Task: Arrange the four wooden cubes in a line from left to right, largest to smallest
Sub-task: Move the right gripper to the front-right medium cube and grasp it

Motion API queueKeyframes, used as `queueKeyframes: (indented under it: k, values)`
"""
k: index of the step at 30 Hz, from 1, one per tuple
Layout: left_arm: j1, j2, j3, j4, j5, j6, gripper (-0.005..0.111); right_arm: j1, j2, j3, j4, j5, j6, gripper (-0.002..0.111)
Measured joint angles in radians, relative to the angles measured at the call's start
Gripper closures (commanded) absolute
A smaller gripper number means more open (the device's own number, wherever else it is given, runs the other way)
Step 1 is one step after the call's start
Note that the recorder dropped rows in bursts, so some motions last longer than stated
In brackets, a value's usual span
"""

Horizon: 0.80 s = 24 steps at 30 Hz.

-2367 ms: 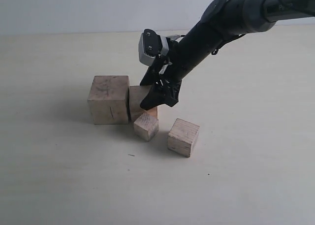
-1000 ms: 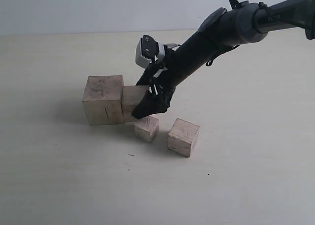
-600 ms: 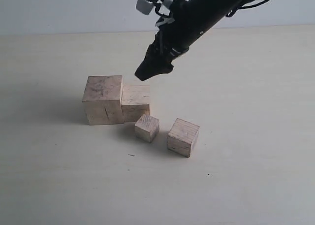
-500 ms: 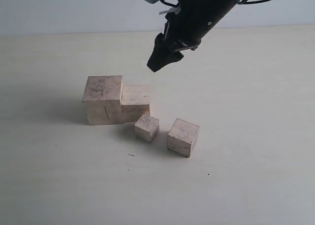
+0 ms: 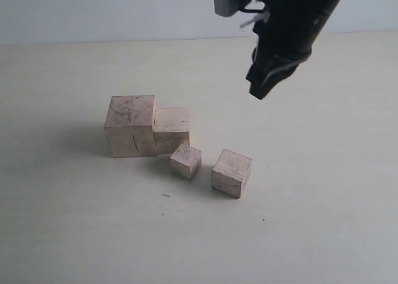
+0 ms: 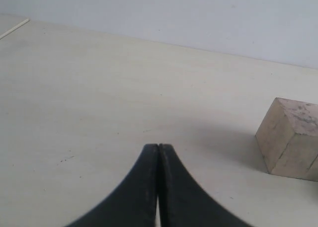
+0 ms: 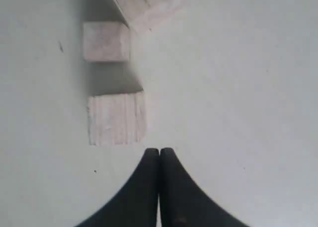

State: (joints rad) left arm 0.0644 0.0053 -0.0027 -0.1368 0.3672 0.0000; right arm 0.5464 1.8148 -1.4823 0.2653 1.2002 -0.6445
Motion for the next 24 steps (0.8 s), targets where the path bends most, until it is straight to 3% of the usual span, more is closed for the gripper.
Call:
queueKeyframes:
  k: [5,8,11,16,18,20,24]
  values:
    - [0.0,0.0,0.0,0.0,0.0,0.0,0.107,-0.002,-0.024,0.148,0.008,-0.155,0.012,0.108]
    - [0.0,0.0,0.0,0.0,0.0,0.0,0.107,-0.002,-0.024,0.226,0.116,-0.217,-0.045,0.1]
    - [0.0,0.0,0.0,0.0,0.0,0.0,0.107,-0.002,-0.024,0.273,0.2,-0.236,-0.161,0.08]
    - [0.0,0.0,0.0,0.0,0.0,0.0,0.107,0.0,-0.024,0.323,0.25,-0.24,-0.327,0.029]
    - [0.0,0.0,0.0,0.0,0.0,0.0,0.107,0.0,-0.024,0.344,0.255,-0.252,-0.353,0.014]
    - [0.0,0.0,0.0,0.0,0.0,0.0,0.107,0.0,-0.024,0.36,0.265,-0.279,-0.365,0.01]
    - [0.0,0.0,0.0,0.0,0.0,0.0,0.107,0.0,-0.024,0.372,0.291,-0.323,-0.363,0.012]
